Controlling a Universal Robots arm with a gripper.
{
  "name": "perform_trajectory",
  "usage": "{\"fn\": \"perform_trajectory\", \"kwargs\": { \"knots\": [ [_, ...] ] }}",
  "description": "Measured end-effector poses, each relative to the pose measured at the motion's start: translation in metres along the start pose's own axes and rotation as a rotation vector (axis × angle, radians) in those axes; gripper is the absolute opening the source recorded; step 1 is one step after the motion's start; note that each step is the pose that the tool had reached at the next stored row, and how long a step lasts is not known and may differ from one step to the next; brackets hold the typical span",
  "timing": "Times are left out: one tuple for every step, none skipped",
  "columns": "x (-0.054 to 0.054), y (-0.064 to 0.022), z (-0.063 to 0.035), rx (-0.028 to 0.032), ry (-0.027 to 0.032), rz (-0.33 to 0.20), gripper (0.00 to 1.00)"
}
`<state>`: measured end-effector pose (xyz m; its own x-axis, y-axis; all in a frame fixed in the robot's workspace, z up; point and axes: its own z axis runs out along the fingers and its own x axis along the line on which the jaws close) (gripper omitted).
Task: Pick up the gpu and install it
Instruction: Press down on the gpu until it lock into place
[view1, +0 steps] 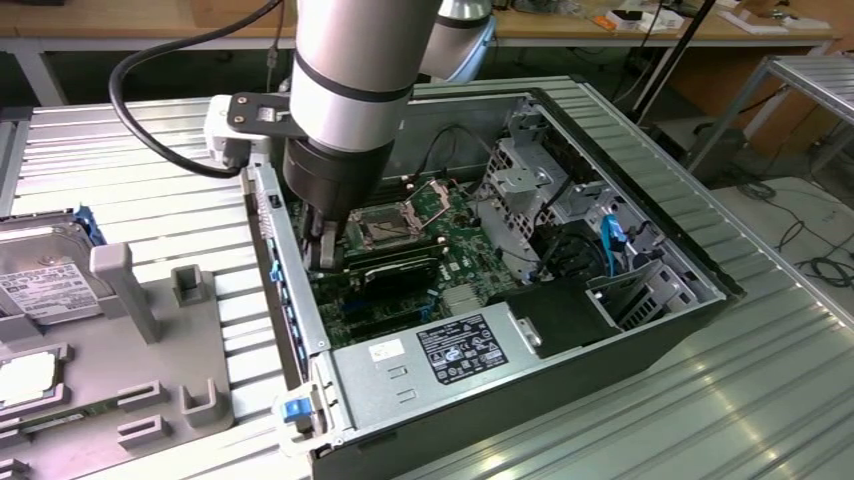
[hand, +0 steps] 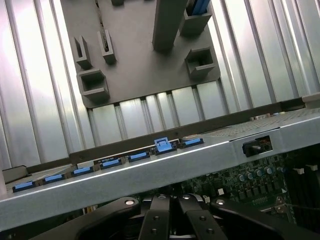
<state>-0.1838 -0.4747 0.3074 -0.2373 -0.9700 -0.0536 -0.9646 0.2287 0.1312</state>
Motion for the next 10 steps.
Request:
{"fn": "perform_trajectory", "kwargs": {
  "knots": [
    [0.0000,0.0000,0.0002,-0.0001,-0.0013,0.000,0.11],
    [0.0000,0.0000,0.0003,-0.0002,-0.0025,0.002,0.11],
    [0.0000,0.0000,0.0003,-0.0002,-0.0033,0.004,0.11],
    [0.0000,0.0000,0.0003,-0.0002,-0.0036,0.005,0.11],
    [-0.0001,0.0000,0.0003,-0.0002,-0.0038,0.006,0.11],
    [-0.0003,0.0001,0.0004,-0.0002,-0.0040,0.006,0.11],
    [-0.0005,0.0002,0.0003,-0.0002,-0.0040,0.006,0.11],
    [-0.0009,0.0003,0.0004,-0.0003,-0.0044,0.006,0.11],
    [-0.0012,0.0003,0.0005,-0.0005,-0.0052,0.006,0.11],
    [-0.0013,0.0003,0.0009,-0.0007,-0.0055,0.006,0.11]
  ]
}}
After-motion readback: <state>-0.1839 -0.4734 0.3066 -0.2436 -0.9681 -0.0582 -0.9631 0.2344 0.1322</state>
